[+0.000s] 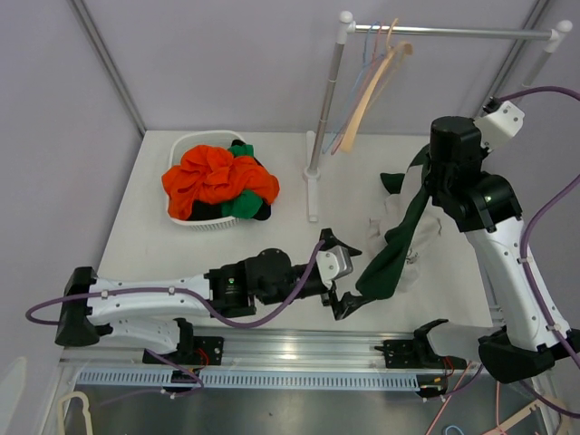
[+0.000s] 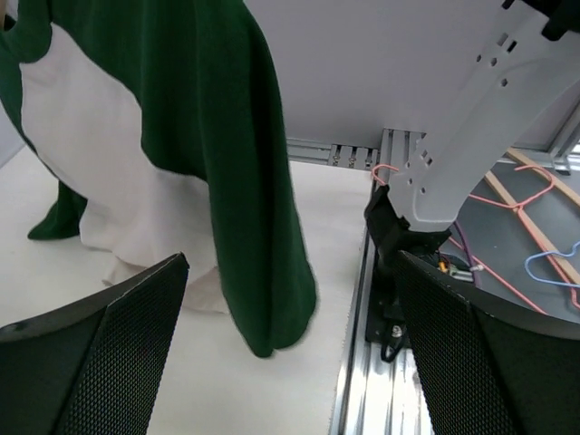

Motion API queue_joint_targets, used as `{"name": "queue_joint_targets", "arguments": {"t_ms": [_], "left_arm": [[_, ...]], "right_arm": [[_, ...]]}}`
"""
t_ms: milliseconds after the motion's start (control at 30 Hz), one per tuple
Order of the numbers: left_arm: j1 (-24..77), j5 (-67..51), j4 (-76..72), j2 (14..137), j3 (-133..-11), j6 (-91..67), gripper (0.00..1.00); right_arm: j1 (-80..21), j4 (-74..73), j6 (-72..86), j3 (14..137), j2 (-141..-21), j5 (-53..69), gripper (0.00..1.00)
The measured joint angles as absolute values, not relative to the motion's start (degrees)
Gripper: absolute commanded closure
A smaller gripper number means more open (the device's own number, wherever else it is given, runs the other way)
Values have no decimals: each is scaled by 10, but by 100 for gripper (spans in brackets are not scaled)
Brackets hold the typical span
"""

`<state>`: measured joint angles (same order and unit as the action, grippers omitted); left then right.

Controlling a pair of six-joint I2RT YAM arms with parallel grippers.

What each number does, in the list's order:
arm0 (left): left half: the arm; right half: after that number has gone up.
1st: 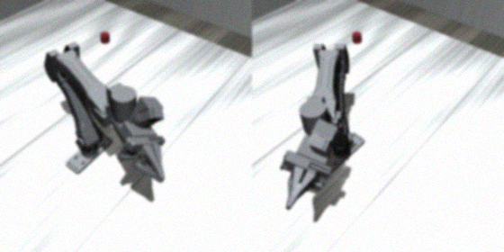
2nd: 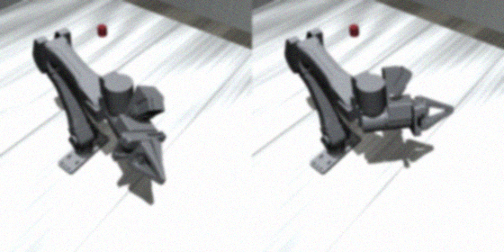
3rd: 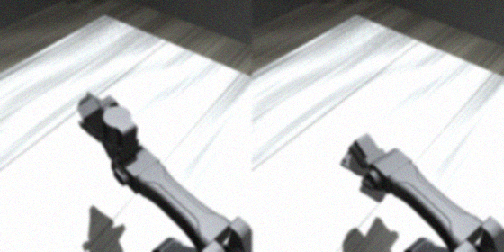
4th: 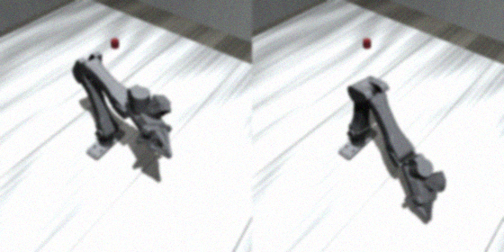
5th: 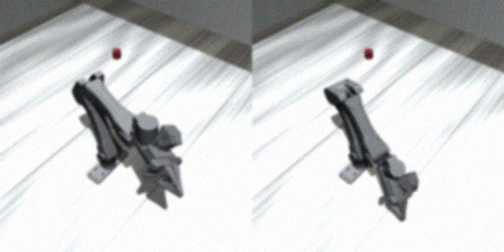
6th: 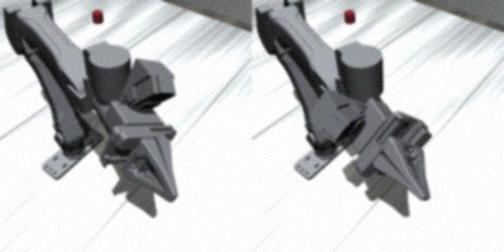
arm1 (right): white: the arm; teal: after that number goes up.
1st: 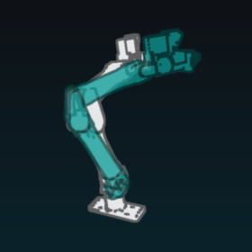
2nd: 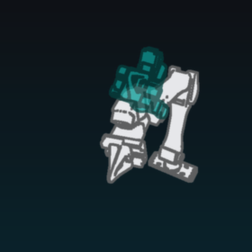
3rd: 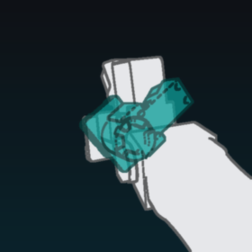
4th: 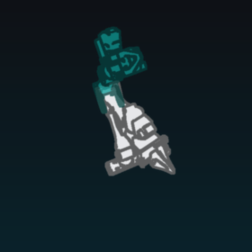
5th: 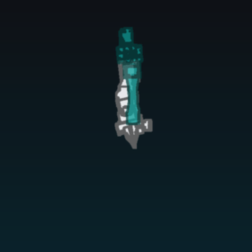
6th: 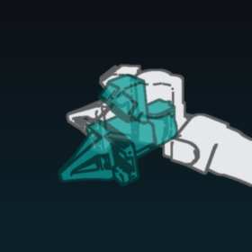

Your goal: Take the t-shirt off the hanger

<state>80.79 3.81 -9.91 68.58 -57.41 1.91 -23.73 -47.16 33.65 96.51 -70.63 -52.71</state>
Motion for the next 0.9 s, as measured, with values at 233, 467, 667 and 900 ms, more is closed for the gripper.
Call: {"name": "queue_joint_targets", "arguments": {"t_ms": [233,467,667,900], "left_arm": [[809,76,-136,776,-618,53,1],[808,112,-114,864,-688,54,99],[812,113,-147,817,-622,46,99],[905,118,-198,700,-522,72,99]], "right_arm": [[-309,-473,336,966,-703,-575,100],[-337,-473,340,966,-703,-597,100],[-336,-470,318,966,-704,-618,100],[-274,-545,302,1074,-790,-574,100]]}}
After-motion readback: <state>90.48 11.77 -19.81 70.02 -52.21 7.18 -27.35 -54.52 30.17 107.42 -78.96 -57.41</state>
